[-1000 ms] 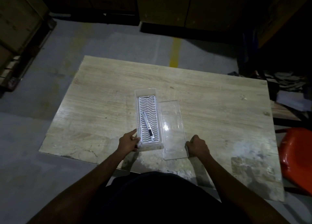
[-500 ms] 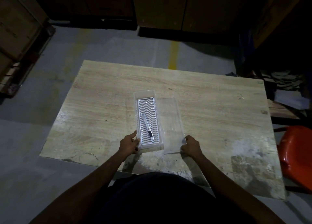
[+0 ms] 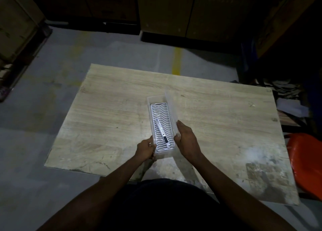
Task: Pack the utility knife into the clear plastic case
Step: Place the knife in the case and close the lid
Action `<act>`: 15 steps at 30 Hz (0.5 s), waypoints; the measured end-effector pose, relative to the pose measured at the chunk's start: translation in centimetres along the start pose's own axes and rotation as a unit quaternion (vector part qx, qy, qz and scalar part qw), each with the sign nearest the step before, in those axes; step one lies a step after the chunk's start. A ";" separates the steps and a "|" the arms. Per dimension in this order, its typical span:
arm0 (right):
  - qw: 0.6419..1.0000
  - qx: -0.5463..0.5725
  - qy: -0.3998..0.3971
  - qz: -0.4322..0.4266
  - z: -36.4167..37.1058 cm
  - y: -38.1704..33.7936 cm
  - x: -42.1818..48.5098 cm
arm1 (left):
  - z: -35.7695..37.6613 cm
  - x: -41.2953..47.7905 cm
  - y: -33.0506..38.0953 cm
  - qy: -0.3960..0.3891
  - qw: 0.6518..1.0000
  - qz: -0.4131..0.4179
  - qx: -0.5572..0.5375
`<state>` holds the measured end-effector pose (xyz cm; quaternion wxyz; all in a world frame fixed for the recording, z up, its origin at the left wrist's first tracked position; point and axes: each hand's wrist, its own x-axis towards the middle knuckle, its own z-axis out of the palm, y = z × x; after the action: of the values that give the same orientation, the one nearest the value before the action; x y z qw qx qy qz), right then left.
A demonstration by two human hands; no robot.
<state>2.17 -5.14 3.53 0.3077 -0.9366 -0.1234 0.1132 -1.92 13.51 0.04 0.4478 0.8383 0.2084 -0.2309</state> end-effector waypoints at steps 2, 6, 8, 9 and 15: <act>1.000 -0.020 0.011 -0.021 0.4 -1.3 -0.2 | -0.3 0.1 0.0 -0.013 1.000 0.007 -0.002; 0.983 -0.118 0.060 -0.127 1.6 -3.2 -0.3 | -1.0 0.7 -0.4 -0.035 0.999 0.022 0.004; 0.966 -0.193 0.041 -0.166 2.3 -3.9 0.0 | -1.4 1.3 -1.0 -0.042 0.999 0.018 -0.003; 0.962 -0.218 0.021 -0.162 2.6 -4.3 0.1 | -1.5 1.6 -1.4 -0.046 0.999 0.016 -0.005; 0.965 -0.244 -0.052 -0.082 5.1 -6.0 -0.9 | -3.3 1.0 -0.9 -0.066 0.997 0.038 -0.002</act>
<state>-1.11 2.11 3.30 0.0708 -0.9629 -0.2394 0.1027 -0.93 16.91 0.47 0.4709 0.8276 0.1462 -0.2683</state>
